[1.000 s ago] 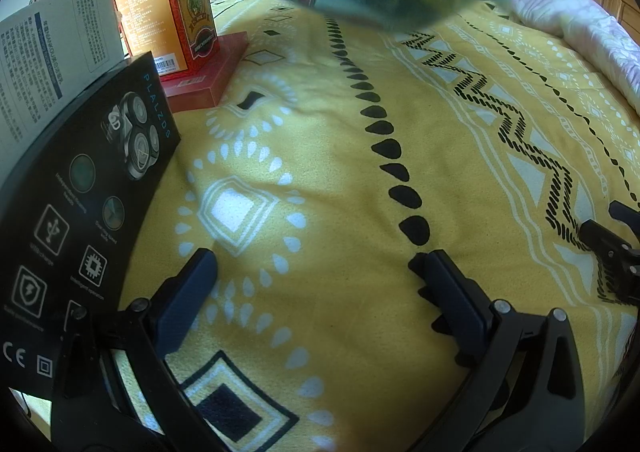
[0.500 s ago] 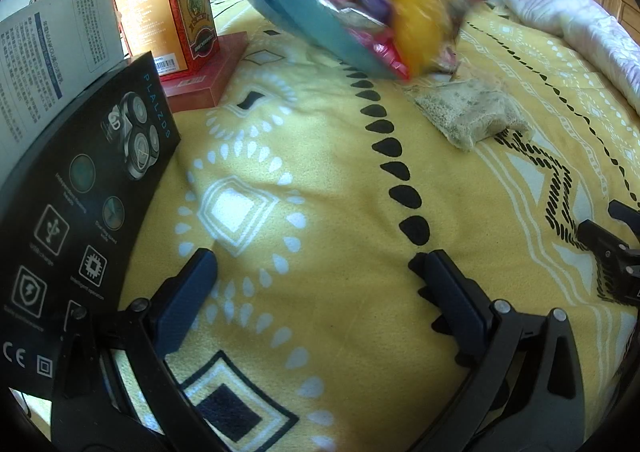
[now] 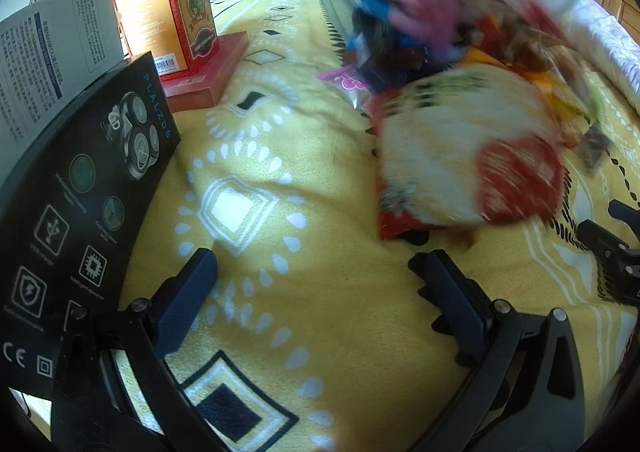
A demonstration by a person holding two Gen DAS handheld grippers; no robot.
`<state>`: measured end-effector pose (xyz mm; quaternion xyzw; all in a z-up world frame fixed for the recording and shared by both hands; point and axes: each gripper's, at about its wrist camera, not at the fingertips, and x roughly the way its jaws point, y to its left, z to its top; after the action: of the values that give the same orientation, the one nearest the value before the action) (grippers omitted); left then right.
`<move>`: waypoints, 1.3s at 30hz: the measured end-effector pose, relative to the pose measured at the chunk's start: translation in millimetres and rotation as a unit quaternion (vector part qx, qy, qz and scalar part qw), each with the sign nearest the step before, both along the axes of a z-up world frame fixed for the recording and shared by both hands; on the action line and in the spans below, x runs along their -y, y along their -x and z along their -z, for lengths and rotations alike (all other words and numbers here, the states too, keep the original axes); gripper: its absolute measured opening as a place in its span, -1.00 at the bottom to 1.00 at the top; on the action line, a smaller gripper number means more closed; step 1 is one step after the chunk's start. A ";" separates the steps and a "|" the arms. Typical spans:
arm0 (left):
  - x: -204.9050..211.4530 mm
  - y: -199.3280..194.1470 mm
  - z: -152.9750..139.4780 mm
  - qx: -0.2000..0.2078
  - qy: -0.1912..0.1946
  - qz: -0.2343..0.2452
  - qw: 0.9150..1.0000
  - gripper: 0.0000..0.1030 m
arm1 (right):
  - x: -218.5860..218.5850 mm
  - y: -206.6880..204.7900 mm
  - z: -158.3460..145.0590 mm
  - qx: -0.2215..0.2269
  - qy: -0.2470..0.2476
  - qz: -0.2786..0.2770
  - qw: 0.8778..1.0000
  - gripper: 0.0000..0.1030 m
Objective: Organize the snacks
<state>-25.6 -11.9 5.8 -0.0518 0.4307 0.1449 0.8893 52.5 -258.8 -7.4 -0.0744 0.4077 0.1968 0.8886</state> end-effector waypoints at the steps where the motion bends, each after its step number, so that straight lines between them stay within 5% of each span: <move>1: -0.2 0.1 0.0 0.000 0.000 0.000 1.000 1.00 | 0.0 -0.1 0.1 0.000 0.000 0.000 1.000 1.00; 39: -1.2 0.9 -1.1 -0.001 0.000 0.000 1.000 1.00 | 1.5 1.6 1.9 0.001 0.000 0.000 1.000 1.00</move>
<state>-26.5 -10.7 6.9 -0.0519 0.4315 0.1445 0.8890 51.0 -260.4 -9.3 -0.0747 0.4065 0.1966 0.8891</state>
